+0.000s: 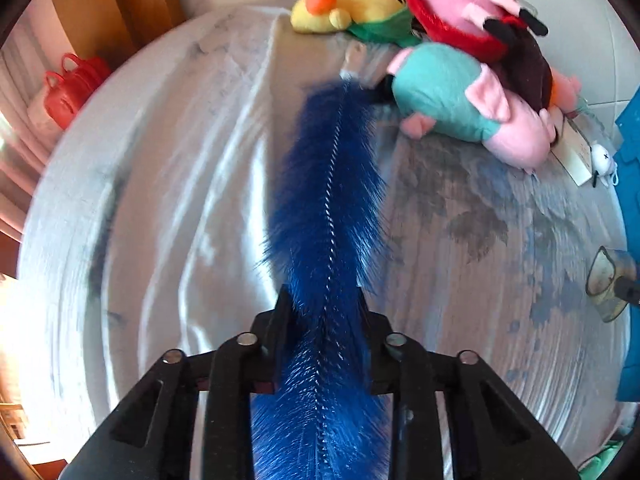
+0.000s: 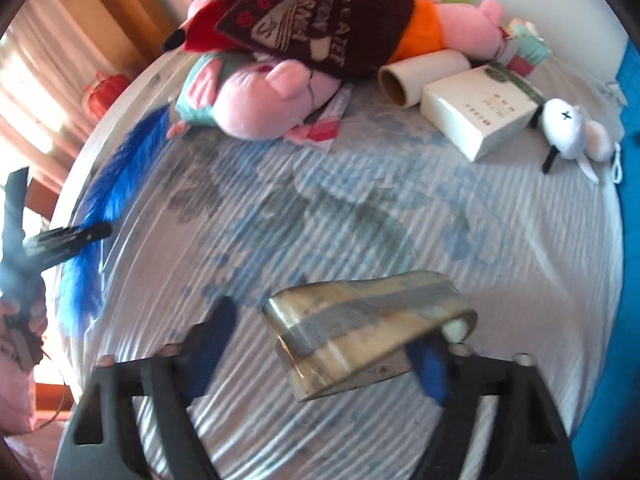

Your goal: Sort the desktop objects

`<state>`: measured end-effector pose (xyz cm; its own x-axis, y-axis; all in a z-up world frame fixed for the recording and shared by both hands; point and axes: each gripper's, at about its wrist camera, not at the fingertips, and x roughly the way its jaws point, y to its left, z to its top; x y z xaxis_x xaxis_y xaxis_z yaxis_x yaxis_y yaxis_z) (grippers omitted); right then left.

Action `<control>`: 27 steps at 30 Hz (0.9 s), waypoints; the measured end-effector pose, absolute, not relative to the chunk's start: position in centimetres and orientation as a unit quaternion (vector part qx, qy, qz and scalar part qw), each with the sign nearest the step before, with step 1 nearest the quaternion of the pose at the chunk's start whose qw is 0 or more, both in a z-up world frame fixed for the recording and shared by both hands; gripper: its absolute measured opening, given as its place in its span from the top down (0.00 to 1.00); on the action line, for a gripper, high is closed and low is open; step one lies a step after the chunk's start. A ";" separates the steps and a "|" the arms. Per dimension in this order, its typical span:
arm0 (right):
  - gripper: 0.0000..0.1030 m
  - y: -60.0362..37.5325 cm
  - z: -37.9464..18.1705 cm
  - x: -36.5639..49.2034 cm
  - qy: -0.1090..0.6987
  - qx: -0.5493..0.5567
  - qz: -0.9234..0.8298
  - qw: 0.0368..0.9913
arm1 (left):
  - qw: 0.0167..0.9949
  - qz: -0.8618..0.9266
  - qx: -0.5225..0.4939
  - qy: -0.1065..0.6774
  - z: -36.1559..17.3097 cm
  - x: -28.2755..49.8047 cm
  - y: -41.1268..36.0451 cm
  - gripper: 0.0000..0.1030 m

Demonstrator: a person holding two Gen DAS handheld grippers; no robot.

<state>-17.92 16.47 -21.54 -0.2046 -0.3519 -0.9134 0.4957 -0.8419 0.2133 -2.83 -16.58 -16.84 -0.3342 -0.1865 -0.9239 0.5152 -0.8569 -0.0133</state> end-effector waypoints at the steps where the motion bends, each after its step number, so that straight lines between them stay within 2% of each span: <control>1: 0.15 16.5 -20.9 -18.0 0.055 0.563 -0.779 0.270 | 0.223 -0.806 0.527 0.152 -16.3 -2.8 -16.6 0.67; 4: 0.11 17.1 -19.3 -18.9 0.043 0.549 -0.799 0.244 | 0.227 -0.818 0.505 0.156 -15.2 -3.2 -16.6 0.63; 6: 0.03 17.2 -18.3 -19.3 0.034 0.541 -0.810 0.222 | 0.230 -0.817 0.504 0.156 -15.3 -3.9 -16.9 0.63; 11: 0.01 19.1 -17.5 -20.1 -0.013 0.564 -0.804 0.189 | 0.228 -0.805 0.518 0.178 -18.1 -6.7 -20.3 0.63; 15: 0.03 18.2 -19.9 -20.3 -0.020 0.604 -0.776 0.181 | 0.234 -0.793 0.531 0.185 -20.6 -7.7 -20.6 0.63; 16: 0.11 17.6 -20.4 -20.3 -0.003 0.611 -0.772 0.175 | 0.235 -0.792 0.534 0.181 -20.9 -7.7 -20.5 0.63; 17: 0.42 16.8 -20.9 -20.3 0.016 0.615 -0.769 0.174 | 0.235 -0.793 0.534 0.175 -21.0 -7.6 -20.2 0.63; 18: 0.61 15.9 -21.1 -20.3 0.026 0.617 -0.765 0.182 | 0.235 -0.795 0.533 0.167 -21.0 -7.4 -20.0 0.71; 19: 0.67 15.0 -21.2 -20.4 0.041 0.616 -0.765 0.184 | 0.235 -0.797 0.533 0.158 -20.9 -7.2 -19.7 0.77; 20: 0.78 14.1 -21.2 -20.4 0.060 0.610 -0.767 0.188 | 0.235 -0.799 0.533 0.153 -20.7 -6.9 -19.6 0.78; 21: 0.80 13.0 -21.1 -20.3 0.079 0.602 -0.769 0.198 | 0.234 -0.801 0.530 0.152 -20.5 -6.4 -19.5 0.80; 23: 0.79 10.6 -20.5 -20.2 0.127 0.576 -0.779 0.214 | 0.228 -0.803 0.528 0.155 -19.9 -5.6 -19.4 0.81; 25: 0.74 7.8 -20.1 -19.5 0.188 0.551 -0.778 0.238 | 0.229 -0.802 0.528 0.156 -19.6 -4.7 -19.4 0.81; 26: 0.61 6.8 -19.8 -19.2 0.193 0.545 -0.775 0.254 | 0.227 -0.802 0.529 0.159 -19.4 -4.4 -19.4 0.81; 27: 0.40 6.2 -19.5 -19.0 0.188 0.545 -0.772 0.268 | 0.224 -0.802 0.529 0.165 -19.3 -3.9 -19.4 0.81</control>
